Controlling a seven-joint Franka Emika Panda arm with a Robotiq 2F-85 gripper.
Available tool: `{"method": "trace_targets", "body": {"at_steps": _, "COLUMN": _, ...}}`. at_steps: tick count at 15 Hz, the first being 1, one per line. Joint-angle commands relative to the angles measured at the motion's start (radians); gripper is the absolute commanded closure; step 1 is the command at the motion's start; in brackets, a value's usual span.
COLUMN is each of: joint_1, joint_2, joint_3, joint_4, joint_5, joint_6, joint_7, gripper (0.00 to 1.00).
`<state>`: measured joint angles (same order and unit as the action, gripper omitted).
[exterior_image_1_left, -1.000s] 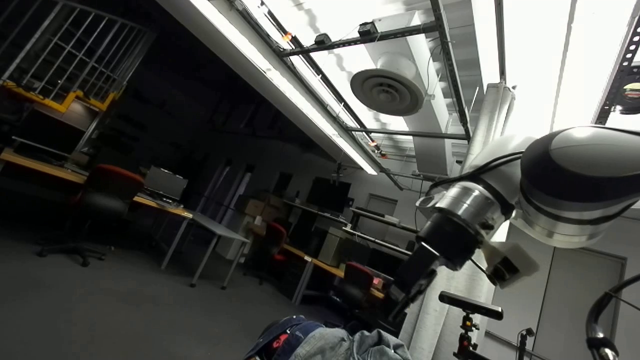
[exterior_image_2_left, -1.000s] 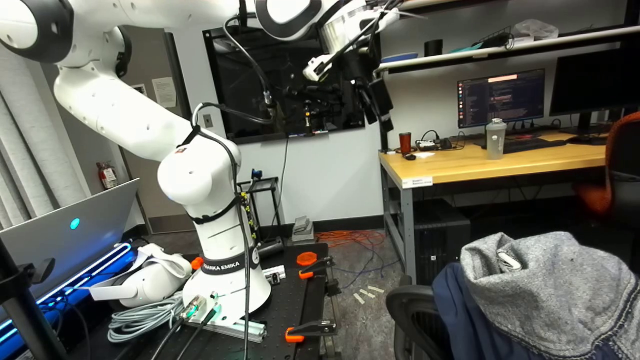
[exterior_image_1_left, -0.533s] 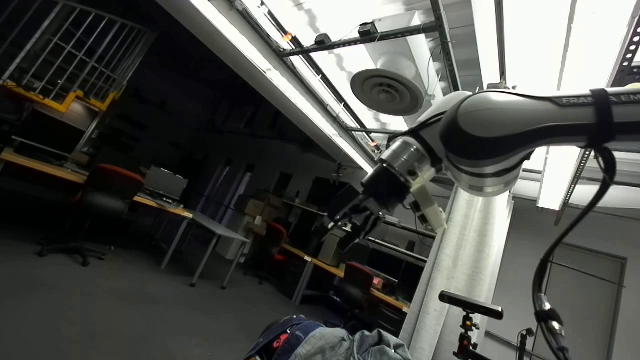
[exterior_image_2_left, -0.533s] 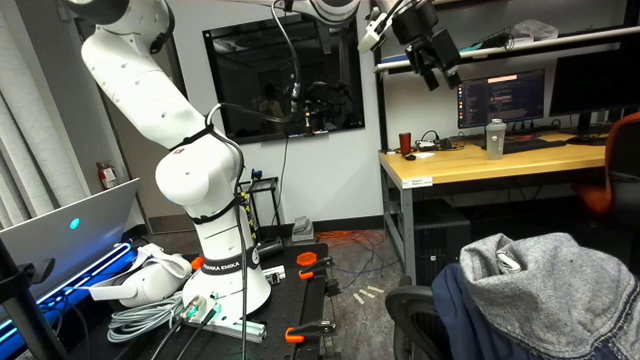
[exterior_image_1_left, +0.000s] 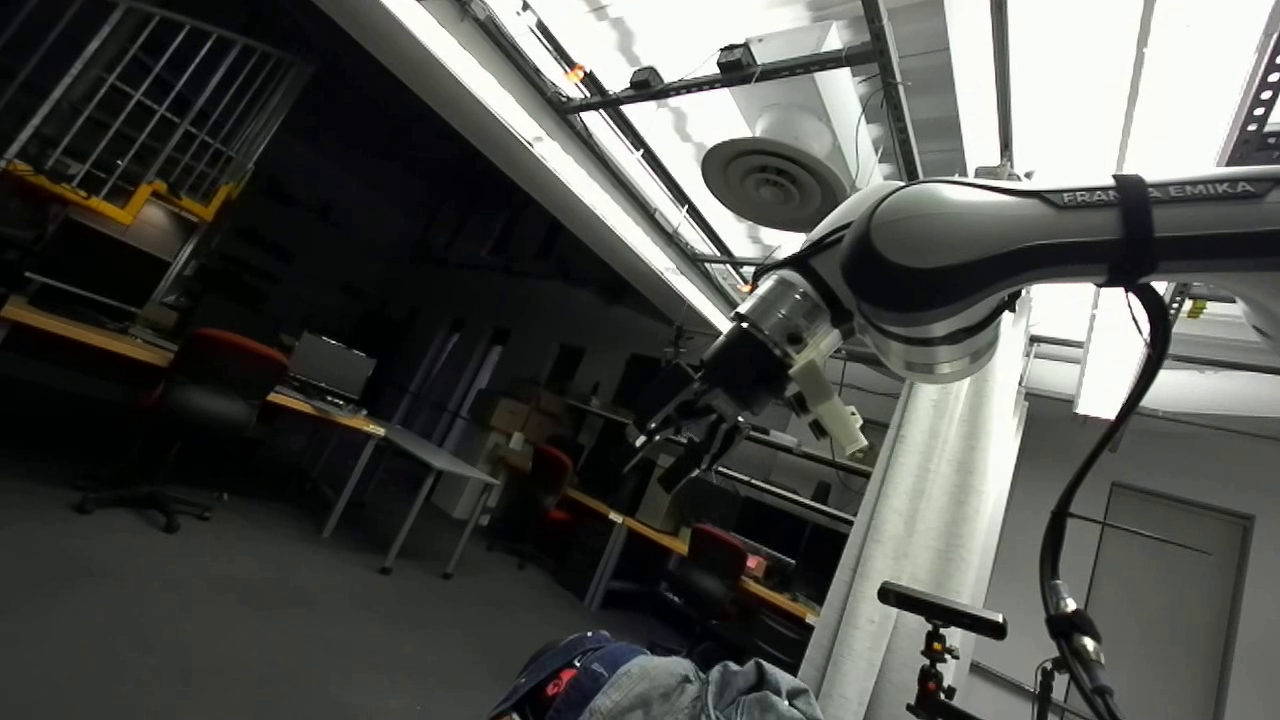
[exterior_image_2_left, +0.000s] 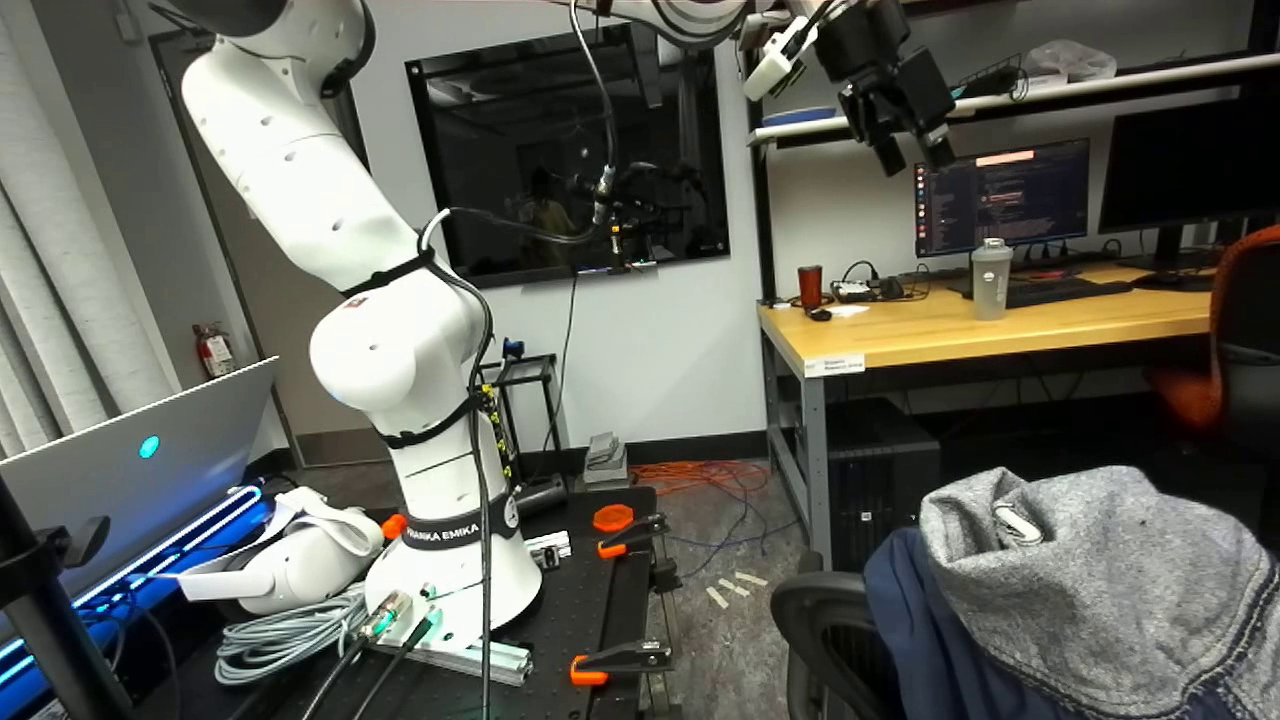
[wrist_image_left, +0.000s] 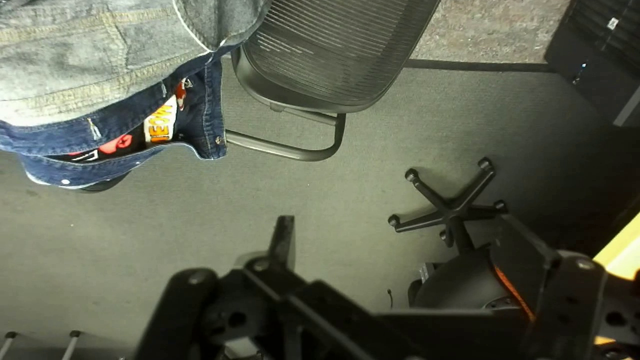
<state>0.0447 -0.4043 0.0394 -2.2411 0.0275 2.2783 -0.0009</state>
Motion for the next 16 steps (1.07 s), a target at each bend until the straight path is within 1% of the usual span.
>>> {"method": "trace_targets", "body": {"at_steps": 1, "joint_1": 0.001, "joint_2": 0.001, "joint_3": 0.0, "joint_4": 0.002, "joint_5": -0.001, "joint_6": -0.003, "joint_7": 0.001, "gripper": 0.0}}
{"method": "trace_targets", "body": {"at_steps": 3, "joint_1": -0.013, "joint_2": 0.015, "joint_3": 0.004, "joint_4": -0.001, "joint_5": -0.021, "joint_6": 0.017, "joint_7": 0.017, "gripper": 0.0}}
{"method": "trace_targets", "body": {"at_steps": 6, "joint_1": -0.051, "joint_2": 0.033, "joint_3": -0.011, "joint_4": 0.006, "joint_5": -0.054, "joint_6": 0.003, "joint_7": 0.047, "gripper": 0.0}}
{"method": "trace_targets", "body": {"at_steps": 16, "joint_1": -0.221, "joint_2": 0.06, "joint_3": -0.102, "joint_4": -0.006, "joint_5": -0.18, "joint_6": -0.003, "joint_7": 0.134, "gripper": 0.0}}
